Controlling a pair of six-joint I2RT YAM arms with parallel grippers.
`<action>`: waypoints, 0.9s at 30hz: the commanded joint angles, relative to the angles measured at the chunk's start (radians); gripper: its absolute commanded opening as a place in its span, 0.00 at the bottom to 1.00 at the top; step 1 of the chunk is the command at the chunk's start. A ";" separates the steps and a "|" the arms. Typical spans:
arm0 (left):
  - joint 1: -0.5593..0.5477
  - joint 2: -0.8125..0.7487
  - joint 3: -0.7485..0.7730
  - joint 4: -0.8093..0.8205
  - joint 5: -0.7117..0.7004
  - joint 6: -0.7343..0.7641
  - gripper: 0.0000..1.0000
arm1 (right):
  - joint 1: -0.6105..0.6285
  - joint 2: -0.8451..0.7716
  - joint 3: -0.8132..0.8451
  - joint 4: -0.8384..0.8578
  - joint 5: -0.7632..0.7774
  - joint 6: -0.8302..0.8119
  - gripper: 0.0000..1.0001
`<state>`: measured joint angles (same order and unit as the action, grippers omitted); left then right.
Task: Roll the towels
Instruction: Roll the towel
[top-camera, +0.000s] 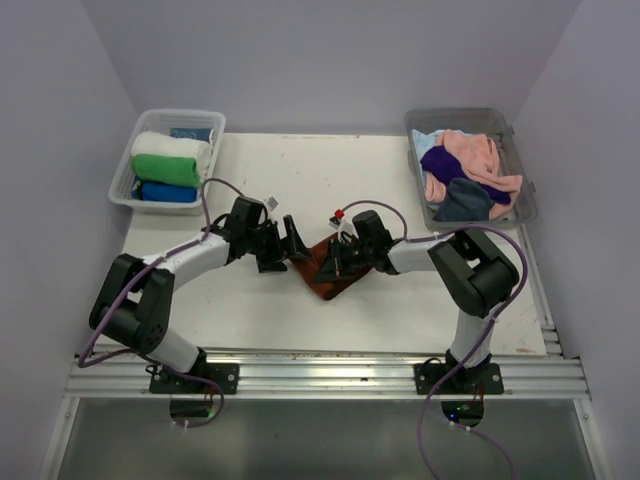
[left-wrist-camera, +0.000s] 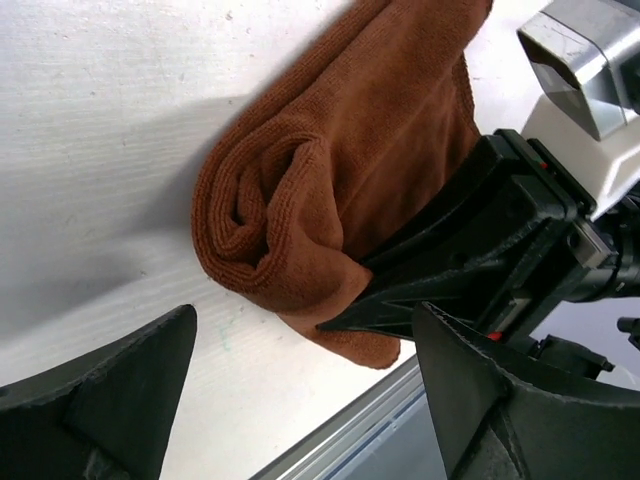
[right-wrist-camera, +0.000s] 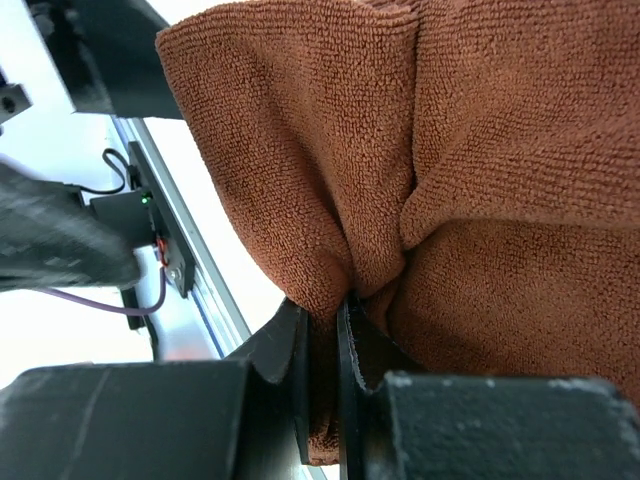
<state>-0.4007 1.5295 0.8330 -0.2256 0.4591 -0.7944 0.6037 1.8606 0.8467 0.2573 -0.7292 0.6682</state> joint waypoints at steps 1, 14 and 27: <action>-0.004 0.043 0.014 0.072 -0.029 -0.023 0.91 | 0.002 -0.014 0.006 -0.055 -0.012 -0.030 0.00; -0.006 0.192 0.035 0.140 -0.105 -0.115 0.43 | 0.004 -0.035 0.002 -0.118 0.025 -0.093 0.00; -0.009 0.147 0.035 -0.026 -0.129 -0.152 0.00 | 0.166 -0.251 0.126 -0.447 0.445 -0.266 0.64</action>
<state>-0.4164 1.7046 0.8619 -0.1894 0.3847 -0.9337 0.7441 1.6524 0.9184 -0.0807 -0.4377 0.4641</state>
